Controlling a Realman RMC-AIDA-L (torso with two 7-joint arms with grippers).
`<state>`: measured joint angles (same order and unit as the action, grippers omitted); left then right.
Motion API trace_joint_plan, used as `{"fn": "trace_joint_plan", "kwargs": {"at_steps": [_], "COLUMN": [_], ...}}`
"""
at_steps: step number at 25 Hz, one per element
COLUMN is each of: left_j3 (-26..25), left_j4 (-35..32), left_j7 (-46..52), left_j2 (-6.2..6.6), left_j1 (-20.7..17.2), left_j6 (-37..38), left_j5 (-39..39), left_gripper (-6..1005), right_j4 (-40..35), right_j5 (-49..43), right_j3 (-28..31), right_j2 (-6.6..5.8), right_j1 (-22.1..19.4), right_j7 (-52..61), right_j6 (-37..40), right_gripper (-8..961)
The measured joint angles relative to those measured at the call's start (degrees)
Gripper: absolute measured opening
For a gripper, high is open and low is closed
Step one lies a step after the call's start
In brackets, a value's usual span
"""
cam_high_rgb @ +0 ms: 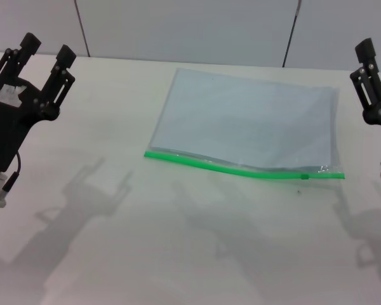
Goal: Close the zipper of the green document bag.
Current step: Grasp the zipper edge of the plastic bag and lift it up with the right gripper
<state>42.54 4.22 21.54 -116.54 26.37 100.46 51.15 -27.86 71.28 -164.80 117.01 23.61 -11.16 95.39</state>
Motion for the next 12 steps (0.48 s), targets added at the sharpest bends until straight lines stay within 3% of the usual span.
{"fn": "trace_joint_plan", "kwargs": {"at_steps": [12], "left_j3": [0.0], "left_j4": [0.0], "left_j7": [0.0], "left_j2": [0.00], "left_j1": [0.2], "left_j6": [0.0], "left_j5": [0.0], "left_gripper": [639], "right_j4": [2.3], "right_j5": [0.0], "right_j3": [0.0], "right_j2": [-0.03], "right_j1": [0.9], "right_j7": [-2.4], "right_j6": [-1.0], "right_gripper": [742]}}
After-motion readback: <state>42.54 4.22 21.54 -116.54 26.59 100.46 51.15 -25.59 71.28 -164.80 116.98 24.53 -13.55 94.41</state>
